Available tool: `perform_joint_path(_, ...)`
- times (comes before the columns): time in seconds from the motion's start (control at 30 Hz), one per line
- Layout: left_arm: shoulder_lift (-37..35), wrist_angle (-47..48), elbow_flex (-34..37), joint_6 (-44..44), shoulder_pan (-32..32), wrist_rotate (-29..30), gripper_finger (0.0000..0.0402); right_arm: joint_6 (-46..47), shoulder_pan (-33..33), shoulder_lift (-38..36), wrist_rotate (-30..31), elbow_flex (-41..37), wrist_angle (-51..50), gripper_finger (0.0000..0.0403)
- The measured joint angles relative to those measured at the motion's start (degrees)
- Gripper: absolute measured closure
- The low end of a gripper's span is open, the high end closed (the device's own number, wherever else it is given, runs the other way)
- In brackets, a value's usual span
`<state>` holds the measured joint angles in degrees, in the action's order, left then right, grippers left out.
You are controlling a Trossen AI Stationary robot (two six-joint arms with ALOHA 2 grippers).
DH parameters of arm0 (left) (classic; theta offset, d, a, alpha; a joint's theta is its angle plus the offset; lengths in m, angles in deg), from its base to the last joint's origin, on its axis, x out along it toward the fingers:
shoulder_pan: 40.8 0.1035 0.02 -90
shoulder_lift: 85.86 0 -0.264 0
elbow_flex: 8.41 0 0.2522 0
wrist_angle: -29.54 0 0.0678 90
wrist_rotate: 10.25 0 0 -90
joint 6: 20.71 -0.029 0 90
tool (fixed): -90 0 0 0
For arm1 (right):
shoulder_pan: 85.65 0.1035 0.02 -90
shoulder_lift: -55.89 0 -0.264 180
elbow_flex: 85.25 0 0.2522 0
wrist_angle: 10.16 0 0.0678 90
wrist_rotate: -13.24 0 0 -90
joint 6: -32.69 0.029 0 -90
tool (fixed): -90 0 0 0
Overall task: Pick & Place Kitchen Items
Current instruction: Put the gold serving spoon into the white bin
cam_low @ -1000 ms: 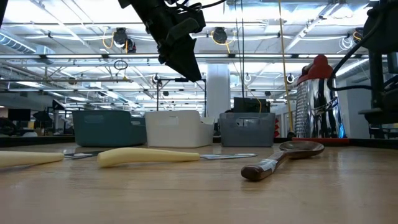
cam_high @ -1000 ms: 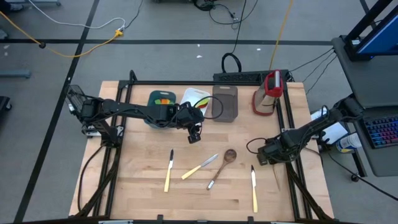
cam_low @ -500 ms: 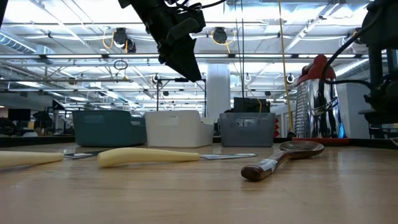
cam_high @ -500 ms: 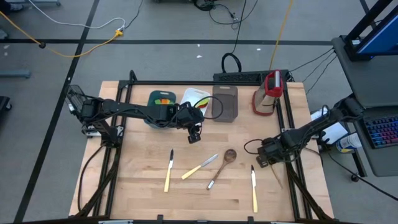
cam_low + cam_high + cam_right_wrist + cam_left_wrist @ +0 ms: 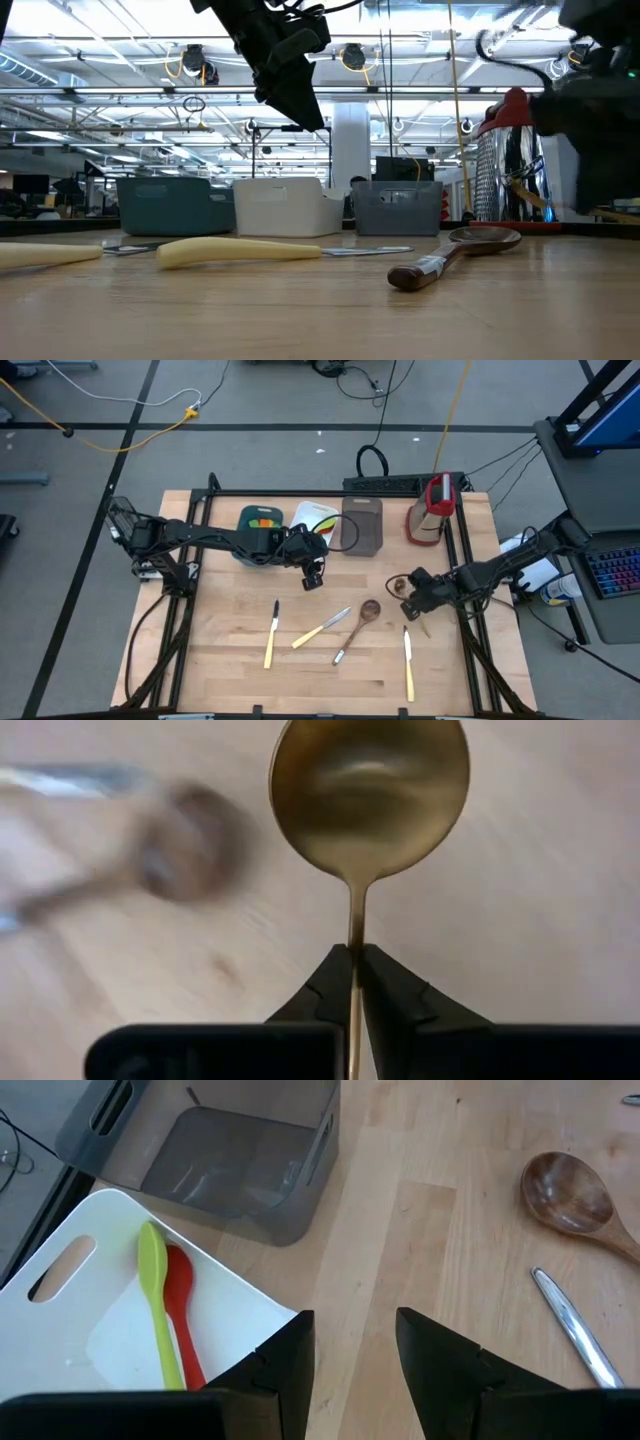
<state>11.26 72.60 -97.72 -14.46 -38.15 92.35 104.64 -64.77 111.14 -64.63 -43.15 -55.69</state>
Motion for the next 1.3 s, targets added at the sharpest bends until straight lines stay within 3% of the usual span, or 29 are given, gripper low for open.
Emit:
perform_joint_path(0.1, 0.0, 0.0, 0.0, 0.1, 0.0, 0.0, 0.0254, -7.3, -1.7, -0.2, 3.5, 0.0, 7.0, 0.0397)
perform_joint_path(0.33, 0.0, -5.2, 0.0, 1.3, 0.0, 3.5, 0.0254, -25.0, -6.5, -0.2, 5.3, 0.0, 20.4, 0.0397)
perform_joint_path(0.57, -2.4, -4.1, 0.0, 0.0, 0.0, 4.5, 0.0254, -37.7, -11.8, -0.2, 7.7, 0.1, 30.8, 0.0397)
perform_joint_path(0.93, -9.0, -0.6, 0.2, -1.0, 2.2, 4.4, 0.0254, -43.8, -19.4, 1.1, 7.3, 0.2, 35.6, 0.0397)
perform_joint_path(1.17, -17.1, -8.7, 10.9, -2.0, 5.0, 4.2, 0.0254, -49.7, -21.9, 3.8, 4.1, 0.2, 44.1, 0.0397)
perform_joint_path(1.3, -22.5, -23.6, 22.4, -2.1, 6.5, 3.6, 0.0254, -52.6, -23.4, 5.8, 4.1, 0.2, 49.5, 0.0397)
